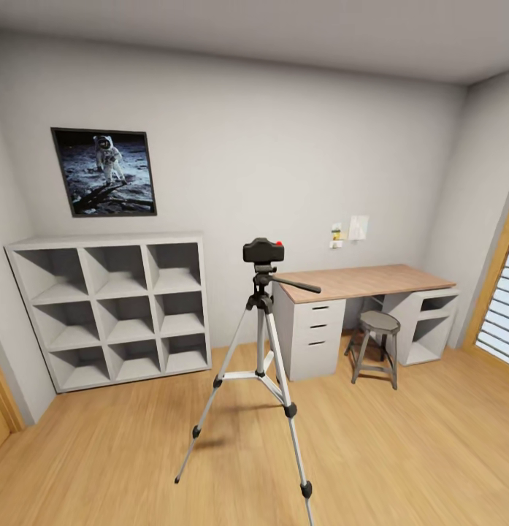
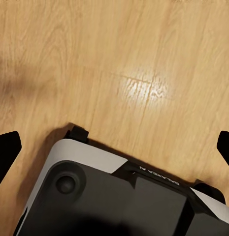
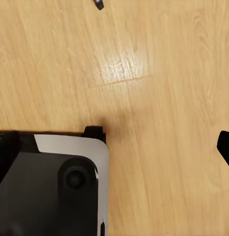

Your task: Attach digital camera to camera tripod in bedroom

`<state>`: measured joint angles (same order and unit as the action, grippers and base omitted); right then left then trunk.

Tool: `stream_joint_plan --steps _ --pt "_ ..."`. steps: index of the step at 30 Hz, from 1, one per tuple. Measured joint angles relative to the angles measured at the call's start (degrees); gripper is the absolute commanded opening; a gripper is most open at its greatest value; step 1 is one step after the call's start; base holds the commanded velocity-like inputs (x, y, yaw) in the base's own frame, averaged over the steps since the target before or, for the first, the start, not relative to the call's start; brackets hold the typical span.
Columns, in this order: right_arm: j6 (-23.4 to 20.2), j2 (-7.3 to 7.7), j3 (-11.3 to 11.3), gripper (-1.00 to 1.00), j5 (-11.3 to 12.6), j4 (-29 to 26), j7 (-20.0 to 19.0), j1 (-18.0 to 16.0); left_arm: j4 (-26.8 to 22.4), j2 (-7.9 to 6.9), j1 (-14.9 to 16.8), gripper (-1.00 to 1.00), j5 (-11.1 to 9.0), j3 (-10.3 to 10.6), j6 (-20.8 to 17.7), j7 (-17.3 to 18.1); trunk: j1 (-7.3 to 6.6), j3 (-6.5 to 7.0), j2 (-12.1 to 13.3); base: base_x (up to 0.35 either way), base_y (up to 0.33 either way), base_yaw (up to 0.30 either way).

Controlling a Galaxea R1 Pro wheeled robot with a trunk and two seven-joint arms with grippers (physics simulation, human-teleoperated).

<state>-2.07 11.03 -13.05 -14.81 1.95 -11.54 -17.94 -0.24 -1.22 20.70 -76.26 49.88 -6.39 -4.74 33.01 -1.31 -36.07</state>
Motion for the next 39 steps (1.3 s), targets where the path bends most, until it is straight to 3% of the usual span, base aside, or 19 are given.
stream_joint_plan --steps 4,12,17,22,25,29,31,34,39 --pt "0.2 -0.35 0.0 1.0 0.0 0.0 0.0 0.4 0.0 0.0 0.0 1.0 0.0 0.0 0.0 0.0 0.0 0.34 0.0 0.0 0.0 0.0" --pt "0.4 -3.32 0.0 1.0 -0.1 0.0 0.0 3.4 0.0 0.0 0.0 1.0 0.0 0.0 0.0 0.0 0.0 0.67 0.0 0.0 0.0 0.0" --pt "0.5 -3.6 0.0 1.0 0.0 0.0 0.0 4.7 0.0 -0.03 0.0 1.0 0.2 0.1 0.1 0.0 0.0 0.7 0.0 0.0 0.0 0.0" --pt "1.2 -3.52 -0.1 1.0 0.0 0.0 0.0 5.3 0.0 -3.41 0.1 1.0 0.7 0.6 7.5 0.0 0.0 0.71 0.0 0.0 0.0 0.0" --pt "1.4 -3.56 -0.1 1.0 0.0 0.0 0.0 5.4 0.0 -3.78 0.0 1.0 0.8 0.7 9.3 0.0 0.0 0.71 0.0 0.0 0.0 0.0" --pt "1.5 -3.56 -0.1 1.0 0.0 0.0 0.0 5.4 0.0 -3.33 -1.0 1.0 0.8 0.7 9.5 0.1 0.0 0.71 0.0 0.0 0.0 0.0" --pt "1.5 -3.53 -0.1 1.0 0.0 0.0 0.0 5.4 0.0 -2.07 -4.9 1.0 0.8 0.7 9.8 0.1 0.0 0.7 0.0 0.0 0.0 0.0" --pt "1.5 -3.51 -0.1 1.0 0.0 0.0 0.0 5.4 0.0 -1.11 -7.7 1.0 0.8 0.7 10.4 0.1 0.0 0.7 0.0 0.0 0.0 0.0" --pt "1.5 -3.5 -0.1 1.0 0.0 0.0 0.0 5.4 0.0 -0.43 -9.5 1.0 0.8 0.7 11.9 0.1 0.0 0.71 0.0 0.0 0.0 0.0"
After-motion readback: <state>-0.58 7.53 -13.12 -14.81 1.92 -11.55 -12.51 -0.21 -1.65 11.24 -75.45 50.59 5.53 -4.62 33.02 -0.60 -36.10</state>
